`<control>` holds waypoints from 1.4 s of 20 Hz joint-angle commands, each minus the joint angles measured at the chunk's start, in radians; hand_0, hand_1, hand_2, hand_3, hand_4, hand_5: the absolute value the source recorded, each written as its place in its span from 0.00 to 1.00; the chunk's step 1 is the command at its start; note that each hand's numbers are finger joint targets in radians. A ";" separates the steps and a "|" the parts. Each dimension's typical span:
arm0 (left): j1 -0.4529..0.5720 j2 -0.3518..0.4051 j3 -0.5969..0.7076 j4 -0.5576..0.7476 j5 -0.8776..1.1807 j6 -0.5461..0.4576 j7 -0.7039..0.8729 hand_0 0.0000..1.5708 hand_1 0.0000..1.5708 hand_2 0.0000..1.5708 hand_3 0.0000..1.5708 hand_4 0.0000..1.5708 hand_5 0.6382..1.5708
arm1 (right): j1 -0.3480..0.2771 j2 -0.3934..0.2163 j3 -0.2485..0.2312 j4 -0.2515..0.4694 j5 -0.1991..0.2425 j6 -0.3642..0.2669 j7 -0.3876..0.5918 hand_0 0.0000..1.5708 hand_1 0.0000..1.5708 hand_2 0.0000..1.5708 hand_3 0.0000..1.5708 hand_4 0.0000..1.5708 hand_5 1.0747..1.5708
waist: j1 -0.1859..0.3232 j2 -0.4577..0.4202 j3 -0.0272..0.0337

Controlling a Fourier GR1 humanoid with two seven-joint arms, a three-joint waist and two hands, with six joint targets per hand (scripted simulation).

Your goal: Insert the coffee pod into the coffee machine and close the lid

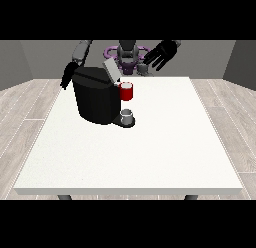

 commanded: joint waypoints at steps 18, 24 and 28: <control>0.556 -0.237 0.152 -0.021 0.341 -0.046 -0.021 0.00 0.00 0.00 0.00 0.25 1.00 | 0.084 0.032 0.088 -0.162 -0.055 0.141 0.049 0.00 0.00 0.00 0.00 0.00 1.00 | 0.185 -0.399 0.0010; 0.582 -0.238 0.118 -0.143 0.398 -0.065 0.024 0.00 0.00 0.00 0.00 0.25 1.00 | 0.005 -0.039 0.085 -0.202 -0.042 0.184 0.042 0.00 0.00 0.00 0.00 0.16 1.00 | 0.216 -0.331 0.0013; 0.629 -0.203 0.101 -0.252 0.450 -0.076 0.009 0.00 0.00 0.00 0.00 0.25 1.00 | -0.032 -0.076 0.044 -0.218 -0.088 0.229 0.053 0.00 0.00 0.00 0.00 0.00 1.00 | 0.189 -0.246 0.0011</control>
